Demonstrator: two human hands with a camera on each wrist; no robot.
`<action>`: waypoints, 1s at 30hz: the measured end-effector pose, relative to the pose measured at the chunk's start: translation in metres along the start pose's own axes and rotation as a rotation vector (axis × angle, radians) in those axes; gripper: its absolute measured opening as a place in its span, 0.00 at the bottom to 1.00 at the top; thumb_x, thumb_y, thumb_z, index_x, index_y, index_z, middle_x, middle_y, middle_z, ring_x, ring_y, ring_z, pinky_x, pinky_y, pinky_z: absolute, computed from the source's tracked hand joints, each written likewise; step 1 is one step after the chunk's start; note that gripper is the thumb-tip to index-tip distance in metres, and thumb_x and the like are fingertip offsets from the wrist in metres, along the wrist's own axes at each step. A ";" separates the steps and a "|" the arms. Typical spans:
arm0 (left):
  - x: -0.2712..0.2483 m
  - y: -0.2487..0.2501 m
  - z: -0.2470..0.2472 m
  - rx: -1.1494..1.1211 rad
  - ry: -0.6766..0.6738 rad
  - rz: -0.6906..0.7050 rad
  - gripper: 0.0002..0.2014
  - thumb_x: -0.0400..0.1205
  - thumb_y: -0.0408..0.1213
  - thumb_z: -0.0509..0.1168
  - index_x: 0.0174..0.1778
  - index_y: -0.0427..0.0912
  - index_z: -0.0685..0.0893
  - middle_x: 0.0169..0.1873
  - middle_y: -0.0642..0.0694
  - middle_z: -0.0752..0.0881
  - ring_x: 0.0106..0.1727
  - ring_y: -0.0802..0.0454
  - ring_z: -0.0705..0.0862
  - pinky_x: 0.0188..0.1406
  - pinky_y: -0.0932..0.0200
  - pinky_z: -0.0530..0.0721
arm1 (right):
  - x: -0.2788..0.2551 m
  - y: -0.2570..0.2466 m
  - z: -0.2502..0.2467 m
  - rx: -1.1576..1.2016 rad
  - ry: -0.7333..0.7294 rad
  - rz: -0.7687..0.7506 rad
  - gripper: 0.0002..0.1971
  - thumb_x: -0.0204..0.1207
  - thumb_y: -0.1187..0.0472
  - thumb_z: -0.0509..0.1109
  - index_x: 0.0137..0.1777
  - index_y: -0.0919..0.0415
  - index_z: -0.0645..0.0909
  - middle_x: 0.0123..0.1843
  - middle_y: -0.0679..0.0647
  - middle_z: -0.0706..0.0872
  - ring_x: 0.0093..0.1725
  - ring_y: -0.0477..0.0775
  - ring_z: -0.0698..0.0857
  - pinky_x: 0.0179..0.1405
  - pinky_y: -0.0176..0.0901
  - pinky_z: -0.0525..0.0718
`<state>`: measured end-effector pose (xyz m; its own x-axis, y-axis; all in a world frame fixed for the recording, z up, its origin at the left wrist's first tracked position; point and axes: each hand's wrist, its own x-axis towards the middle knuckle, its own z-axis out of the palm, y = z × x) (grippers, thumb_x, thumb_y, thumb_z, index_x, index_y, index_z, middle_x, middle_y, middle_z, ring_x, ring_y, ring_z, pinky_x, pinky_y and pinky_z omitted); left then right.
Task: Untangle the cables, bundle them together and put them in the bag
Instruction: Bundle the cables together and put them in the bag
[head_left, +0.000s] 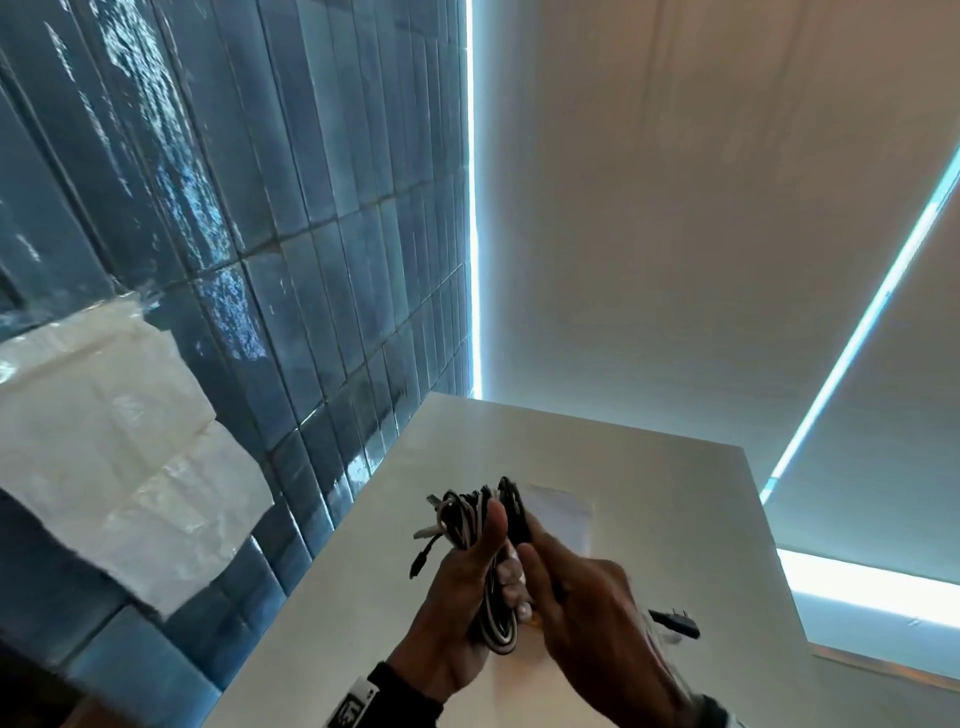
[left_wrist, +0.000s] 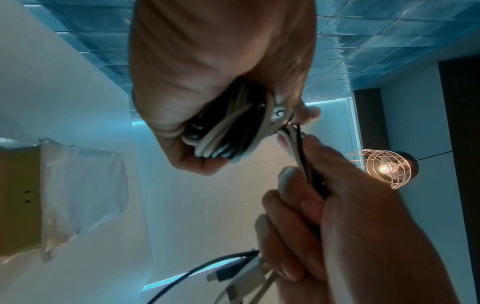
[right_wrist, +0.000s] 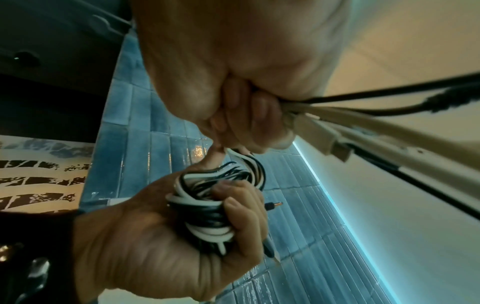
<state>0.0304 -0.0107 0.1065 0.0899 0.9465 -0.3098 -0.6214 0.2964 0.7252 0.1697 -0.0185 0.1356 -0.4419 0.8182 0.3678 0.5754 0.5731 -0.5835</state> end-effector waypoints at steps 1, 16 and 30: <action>-0.001 -0.002 0.000 0.011 0.006 0.007 0.36 0.49 0.64 0.83 0.41 0.41 0.82 0.28 0.45 0.75 0.27 0.53 0.76 0.26 0.59 0.78 | 0.000 -0.002 0.001 -0.017 -0.031 -0.018 0.22 0.85 0.43 0.50 0.78 0.30 0.59 0.29 0.30 0.81 0.24 0.37 0.78 0.30 0.29 0.74; 0.007 0.004 0.009 -0.145 0.194 0.099 0.10 0.72 0.41 0.71 0.28 0.40 0.84 0.29 0.44 0.83 0.28 0.52 0.82 0.26 0.61 0.80 | -0.003 -0.006 0.019 -0.149 -0.198 0.065 0.29 0.86 0.50 0.52 0.81 0.43 0.41 0.50 0.51 0.86 0.40 0.56 0.86 0.37 0.46 0.78; 0.011 0.036 0.001 -0.124 0.014 0.238 0.15 0.68 0.26 0.74 0.26 0.45 0.75 0.19 0.51 0.67 0.19 0.56 0.68 0.24 0.61 0.70 | 0.001 0.042 -0.025 0.699 -0.401 0.219 0.39 0.65 0.23 0.64 0.61 0.54 0.87 0.61 0.39 0.88 0.63 0.38 0.84 0.57 0.24 0.78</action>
<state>0.0099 0.0108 0.1300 -0.0805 0.9856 -0.1489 -0.7147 0.0470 0.6978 0.2108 0.0073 0.1298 -0.6575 0.7533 -0.0147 0.1752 0.1338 -0.9754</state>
